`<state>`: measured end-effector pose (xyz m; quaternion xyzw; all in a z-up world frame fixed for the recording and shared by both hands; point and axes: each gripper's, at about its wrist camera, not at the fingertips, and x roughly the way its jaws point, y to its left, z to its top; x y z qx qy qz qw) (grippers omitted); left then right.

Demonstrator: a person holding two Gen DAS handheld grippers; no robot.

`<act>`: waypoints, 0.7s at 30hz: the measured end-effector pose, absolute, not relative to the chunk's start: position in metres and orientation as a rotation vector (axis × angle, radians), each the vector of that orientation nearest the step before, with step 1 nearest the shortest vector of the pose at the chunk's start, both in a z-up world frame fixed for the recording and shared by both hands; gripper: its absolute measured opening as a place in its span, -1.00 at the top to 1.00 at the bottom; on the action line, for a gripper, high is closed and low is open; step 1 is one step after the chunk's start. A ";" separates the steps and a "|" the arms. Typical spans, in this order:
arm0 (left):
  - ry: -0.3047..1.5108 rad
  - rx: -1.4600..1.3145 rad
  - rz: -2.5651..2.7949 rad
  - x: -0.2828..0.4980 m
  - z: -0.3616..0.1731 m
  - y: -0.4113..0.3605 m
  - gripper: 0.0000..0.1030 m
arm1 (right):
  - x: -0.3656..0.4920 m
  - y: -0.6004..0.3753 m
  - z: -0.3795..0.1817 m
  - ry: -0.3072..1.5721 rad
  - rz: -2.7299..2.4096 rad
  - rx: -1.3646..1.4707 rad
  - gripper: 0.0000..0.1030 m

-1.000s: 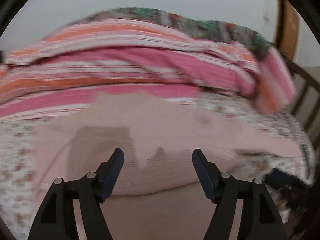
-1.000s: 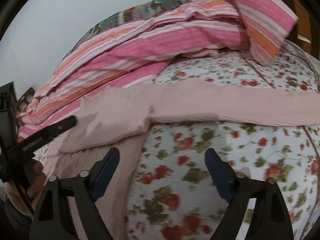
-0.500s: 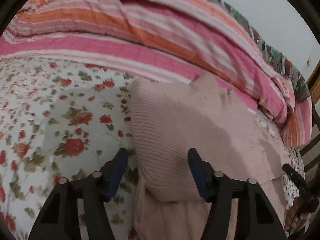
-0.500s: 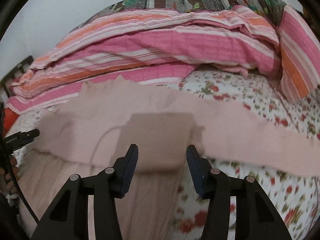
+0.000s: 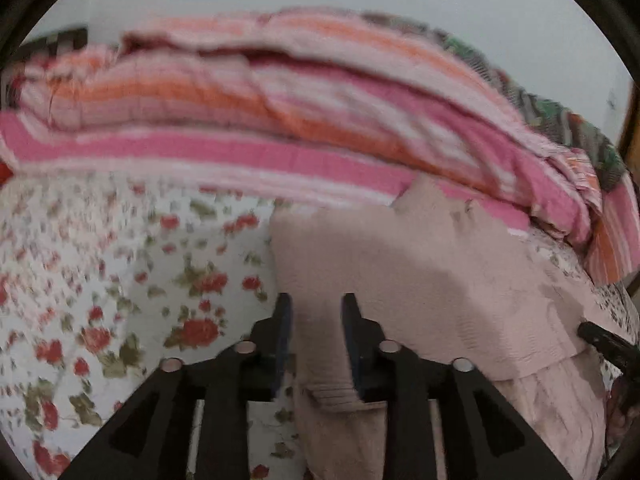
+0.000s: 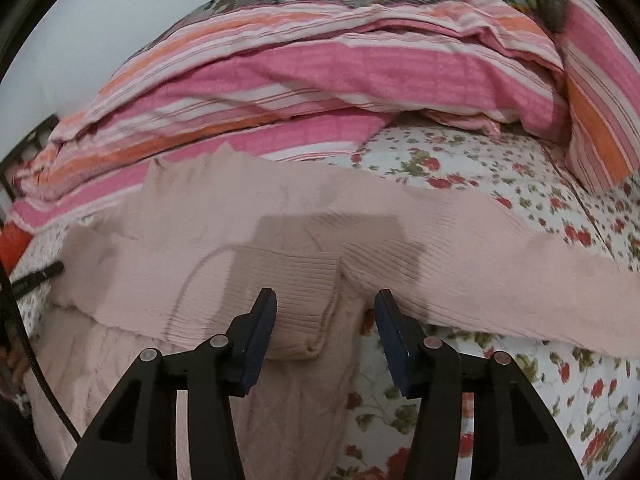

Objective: Fold small clothes
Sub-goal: 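Lay the sleeve across the sweater body and open the left gripper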

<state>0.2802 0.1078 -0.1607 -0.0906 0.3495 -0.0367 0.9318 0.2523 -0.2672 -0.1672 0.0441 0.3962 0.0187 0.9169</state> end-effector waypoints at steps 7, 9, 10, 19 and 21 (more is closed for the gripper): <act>0.710 -0.132 -0.132 0.280 -0.164 0.086 0.13 | 0.250 -0.258 -0.178 0.819 -0.032 -0.006 0.38; 0.770 -0.099 -0.126 0.286 -0.176 0.080 0.13 | 0.248 -0.257 -0.177 0.814 -0.035 -0.015 0.38; 0.798 -0.080 -0.115 0.288 -0.181 0.077 0.12 | 0.247 -0.259 -0.177 0.813 -0.027 0.000 0.37; 0.838 -0.100 -0.116 0.294 -0.188 0.079 -0.45 | 0.204 -0.324 -0.126 0.703 -0.149 0.112 -0.28; 0.837 -0.109 -0.114 0.294 -0.189 0.081 -0.46 | 0.193 -0.353 -0.112 0.679 -0.199 0.146 -0.35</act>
